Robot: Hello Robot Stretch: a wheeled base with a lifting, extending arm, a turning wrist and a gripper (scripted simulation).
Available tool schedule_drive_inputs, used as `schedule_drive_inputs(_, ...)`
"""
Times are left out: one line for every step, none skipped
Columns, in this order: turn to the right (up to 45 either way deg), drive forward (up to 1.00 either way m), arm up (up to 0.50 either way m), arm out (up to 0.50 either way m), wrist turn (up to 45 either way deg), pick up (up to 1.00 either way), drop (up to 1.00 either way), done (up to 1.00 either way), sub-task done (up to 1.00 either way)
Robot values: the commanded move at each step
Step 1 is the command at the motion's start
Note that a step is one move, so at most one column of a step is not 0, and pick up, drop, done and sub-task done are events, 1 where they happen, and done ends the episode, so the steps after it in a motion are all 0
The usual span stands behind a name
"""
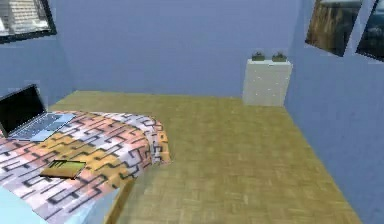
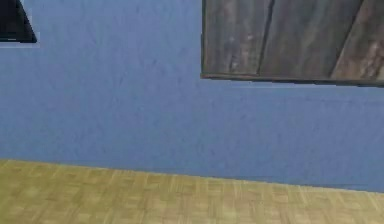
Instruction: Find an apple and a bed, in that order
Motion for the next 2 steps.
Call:
schedule_drive_inputs(-45.0,0.00,0.00,0.00,0.0,0.00,0.00,0.00,0.00)
schedule_drive_inputs(0.0,0.00,0.00,0.00,0.0,0.00,0.00,1.00,0.00)
